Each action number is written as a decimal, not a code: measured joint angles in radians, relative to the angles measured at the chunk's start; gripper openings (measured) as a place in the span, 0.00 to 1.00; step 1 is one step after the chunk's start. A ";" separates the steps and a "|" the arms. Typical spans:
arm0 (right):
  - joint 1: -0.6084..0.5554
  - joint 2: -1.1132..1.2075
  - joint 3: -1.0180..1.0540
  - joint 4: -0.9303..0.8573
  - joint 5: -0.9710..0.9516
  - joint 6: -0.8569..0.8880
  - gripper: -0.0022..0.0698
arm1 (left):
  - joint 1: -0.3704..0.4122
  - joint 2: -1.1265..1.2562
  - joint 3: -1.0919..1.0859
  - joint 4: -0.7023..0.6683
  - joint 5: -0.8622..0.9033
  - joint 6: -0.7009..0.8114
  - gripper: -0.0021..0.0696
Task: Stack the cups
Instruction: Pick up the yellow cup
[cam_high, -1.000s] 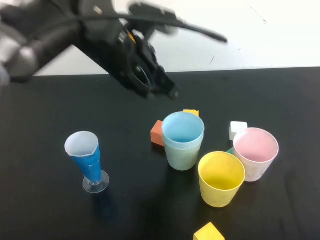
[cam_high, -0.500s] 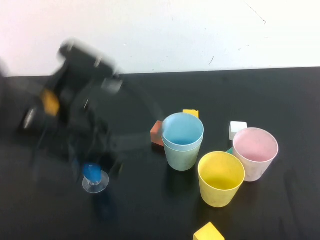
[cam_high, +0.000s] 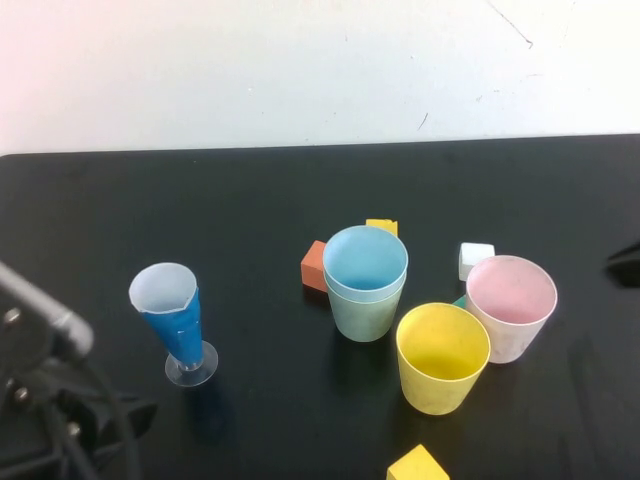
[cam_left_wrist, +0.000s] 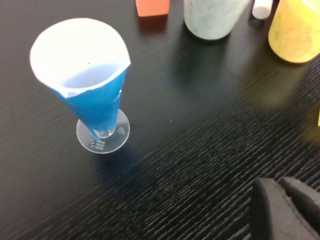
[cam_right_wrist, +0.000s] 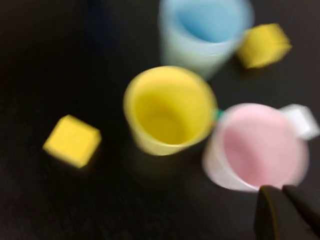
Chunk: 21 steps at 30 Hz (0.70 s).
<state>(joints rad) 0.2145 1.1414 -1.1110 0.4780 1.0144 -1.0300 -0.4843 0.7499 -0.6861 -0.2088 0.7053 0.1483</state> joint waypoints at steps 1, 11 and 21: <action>0.019 0.033 -0.023 0.000 0.023 -0.017 0.03 | 0.000 -0.019 0.009 0.000 -0.005 -0.004 0.03; 0.178 0.380 -0.348 -0.129 0.204 -0.075 0.13 | 0.000 -0.085 0.028 0.000 0.035 -0.005 0.03; 0.346 0.565 -0.464 -0.322 0.194 -0.091 0.73 | 0.000 -0.086 0.076 0.002 0.053 -0.010 0.03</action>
<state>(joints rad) 0.5604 1.7062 -1.5749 0.1559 1.2085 -1.1208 -0.4843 0.6641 -0.6100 -0.2070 0.7582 0.1382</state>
